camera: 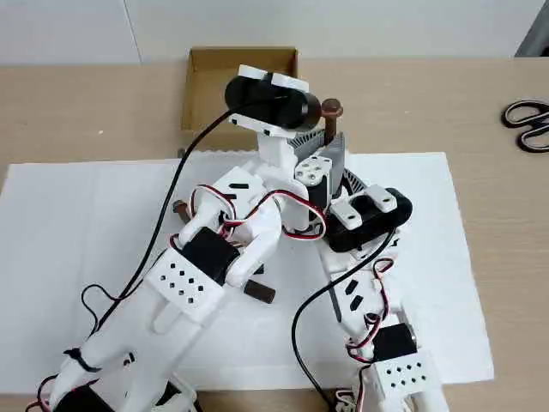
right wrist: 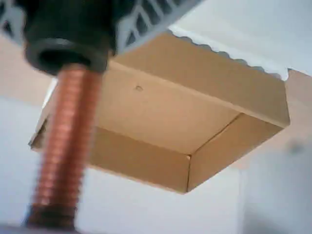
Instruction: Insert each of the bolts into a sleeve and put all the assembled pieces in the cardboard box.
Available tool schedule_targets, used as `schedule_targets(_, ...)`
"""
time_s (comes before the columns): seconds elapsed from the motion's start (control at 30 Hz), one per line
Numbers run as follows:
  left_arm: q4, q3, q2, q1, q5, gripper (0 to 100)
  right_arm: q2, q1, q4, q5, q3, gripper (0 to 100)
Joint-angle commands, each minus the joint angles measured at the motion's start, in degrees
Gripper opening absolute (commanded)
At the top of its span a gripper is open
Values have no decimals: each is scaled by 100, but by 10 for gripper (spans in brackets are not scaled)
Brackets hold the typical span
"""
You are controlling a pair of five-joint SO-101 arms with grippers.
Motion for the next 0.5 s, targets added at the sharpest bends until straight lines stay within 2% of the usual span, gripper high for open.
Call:
schedule_targets(0.0, -237, -57, -255, 26, -79, 5, -127, 31, 40, -88, -536, 2)
schedule_targets(0.47, -545, -66, 202, 35, -97, 5, -92, 31, 40, -88, -571, 2)
